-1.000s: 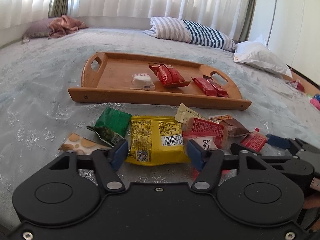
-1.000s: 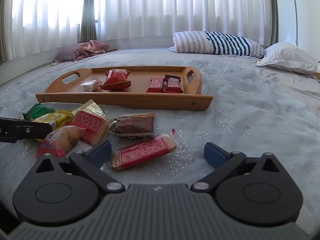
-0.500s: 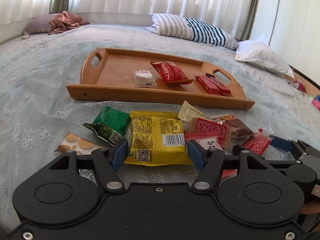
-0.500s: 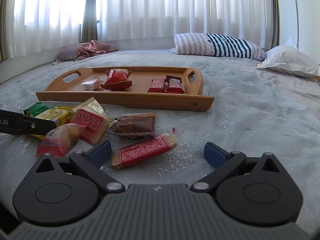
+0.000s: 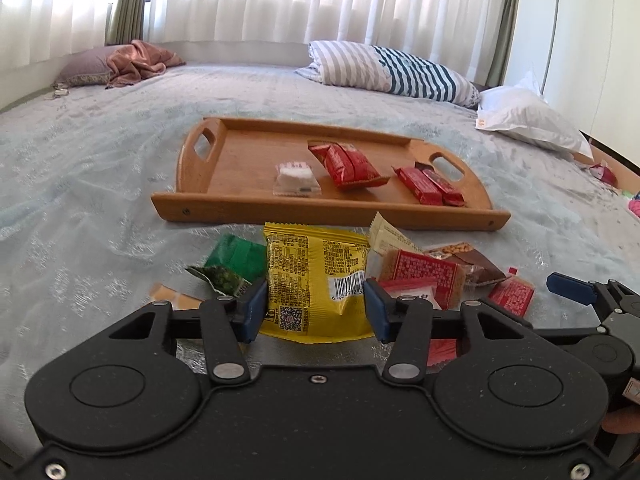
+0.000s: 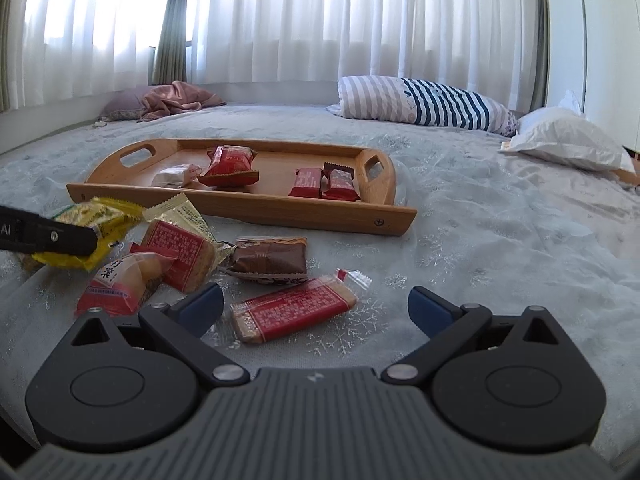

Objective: Organize snacks
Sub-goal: 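Close the left gripper on the yellow biscuit pack, then carry the yellow pack onto the tray with the left gripper while the right carries a red wafer pack there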

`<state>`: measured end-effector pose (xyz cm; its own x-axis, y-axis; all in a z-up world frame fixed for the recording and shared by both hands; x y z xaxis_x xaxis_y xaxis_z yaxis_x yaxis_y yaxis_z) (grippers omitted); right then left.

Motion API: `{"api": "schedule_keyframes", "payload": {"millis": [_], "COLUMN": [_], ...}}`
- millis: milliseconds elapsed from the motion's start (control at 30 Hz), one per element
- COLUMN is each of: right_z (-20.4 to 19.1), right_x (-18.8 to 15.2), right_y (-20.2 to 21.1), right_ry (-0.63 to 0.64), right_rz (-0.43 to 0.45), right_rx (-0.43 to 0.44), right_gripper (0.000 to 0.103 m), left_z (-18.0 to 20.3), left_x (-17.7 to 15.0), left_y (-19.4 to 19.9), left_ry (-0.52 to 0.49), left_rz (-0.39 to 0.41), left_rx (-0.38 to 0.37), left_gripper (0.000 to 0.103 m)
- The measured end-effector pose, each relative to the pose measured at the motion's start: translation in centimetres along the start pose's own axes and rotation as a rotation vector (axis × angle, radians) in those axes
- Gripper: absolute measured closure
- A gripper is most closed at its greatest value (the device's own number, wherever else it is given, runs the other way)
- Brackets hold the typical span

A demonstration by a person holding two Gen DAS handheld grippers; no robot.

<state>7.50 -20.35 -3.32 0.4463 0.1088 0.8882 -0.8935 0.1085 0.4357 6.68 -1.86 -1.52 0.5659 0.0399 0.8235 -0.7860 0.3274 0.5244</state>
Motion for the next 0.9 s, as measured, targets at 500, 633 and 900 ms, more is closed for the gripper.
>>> {"api": "schedule_keyframes", "payload": {"millis": [500,633,900], "right_z": [-0.2,-0.3,0.3], "right_x": [0.6,0.7,0.5], "right_y": [-1.0,-1.4,-2.0], "right_ry": [0.015,0.041,-0.040], "right_rz": [-0.057,-0.065,-0.096], "right_rx": [0.044,0.049,0.070], "right_gripper": [0.014,0.012,0.020], "left_z": [-0.2,-0.4,-0.8], "left_x": [0.6,0.5,0.4], "left_y": [1.1,1.1,1.1], "left_ry": [0.004,0.013,0.036], "left_rz": [0.013,0.011,0.010], "left_rx": [0.012,0.015,0.013], "left_gripper": [0.055,0.055,0.055]}}
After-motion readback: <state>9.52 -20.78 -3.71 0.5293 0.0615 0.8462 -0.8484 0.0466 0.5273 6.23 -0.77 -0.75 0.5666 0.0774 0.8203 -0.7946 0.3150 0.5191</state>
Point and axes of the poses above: each gripper's, at about its wrist camera, not at the fingertips, and y roughly against the way its jaws point, z to its right, x to its top, the point moved 6 cm from there along -y, roughly the way its jaws point, and after that the axes turned 9 degrees about -x, right-handed, at the moved point
